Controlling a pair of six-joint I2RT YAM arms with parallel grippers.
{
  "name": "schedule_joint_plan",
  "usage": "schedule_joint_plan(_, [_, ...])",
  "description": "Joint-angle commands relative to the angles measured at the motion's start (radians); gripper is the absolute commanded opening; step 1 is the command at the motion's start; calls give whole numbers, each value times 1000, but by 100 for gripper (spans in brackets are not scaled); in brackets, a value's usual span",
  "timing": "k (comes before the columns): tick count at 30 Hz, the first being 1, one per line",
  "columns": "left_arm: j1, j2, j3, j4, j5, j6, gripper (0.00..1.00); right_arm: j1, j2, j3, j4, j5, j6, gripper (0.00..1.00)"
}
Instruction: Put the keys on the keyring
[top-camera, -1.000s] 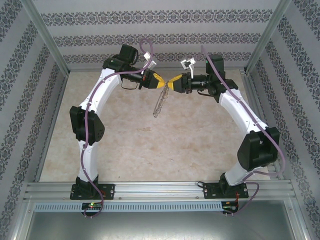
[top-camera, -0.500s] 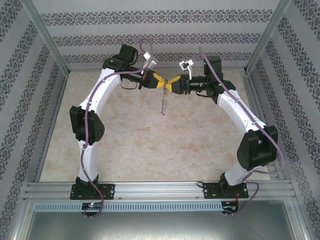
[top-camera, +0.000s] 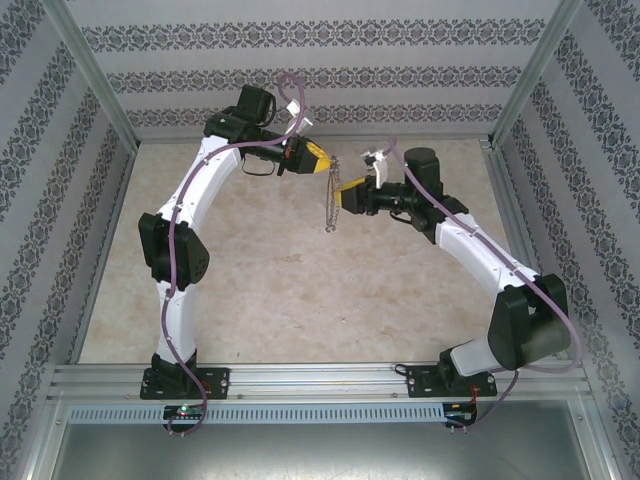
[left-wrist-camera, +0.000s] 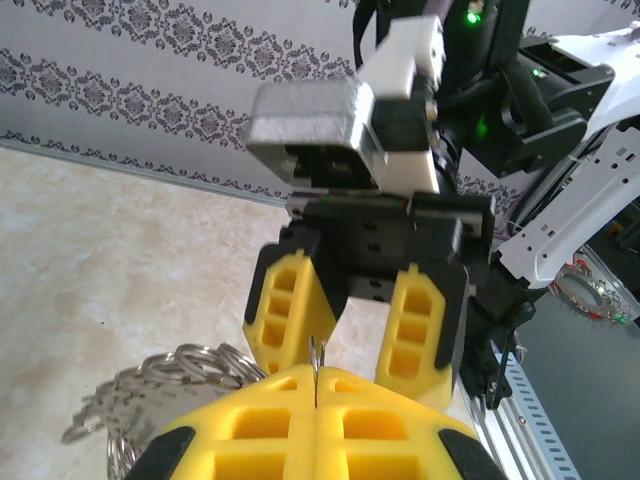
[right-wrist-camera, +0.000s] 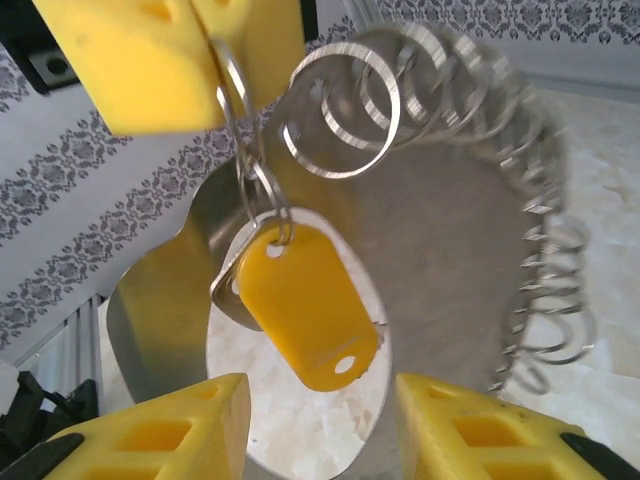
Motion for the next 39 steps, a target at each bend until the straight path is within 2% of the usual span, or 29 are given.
schedule_joint_plan(1, [-6, -22, 37, 28, 54, -4, 0, 50, -32, -22, 57, 130, -25, 44])
schedule_joint_plan(10, [-6, -21, 43, 27, 58, -7, 0, 116, -46, -35, 102, 328, -61, 44])
schedule_joint_plan(17, [-6, -19, 43, 27, 60, -7, 0, 118, -69, -42, 111, 363, -72, 40])
schedule_joint_plan(24, [-7, -19, 44, 28, 62, -9, 0, 125, -62, -37, 99, 304, -83, 15])
schedule_joint_plan(31, [-6, -15, 43, 37, 65, -16, 0, 139, -49, -18, 65, 249, -107, 0])
schedule_joint_plan(37, [-6, -15, 44, 38, 65, -20, 0, 139, -33, 10, 16, 208, -137, 0])
schedule_joint_plan(38, [-7, -15, 44, 38, 65, -20, 0, 138, -30, 19, -2, 203, -144, 5])
schedule_joint_plan(39, [-6, -15, 45, 38, 65, -21, 0, 137, -28, 27, -20, 197, -150, 16])
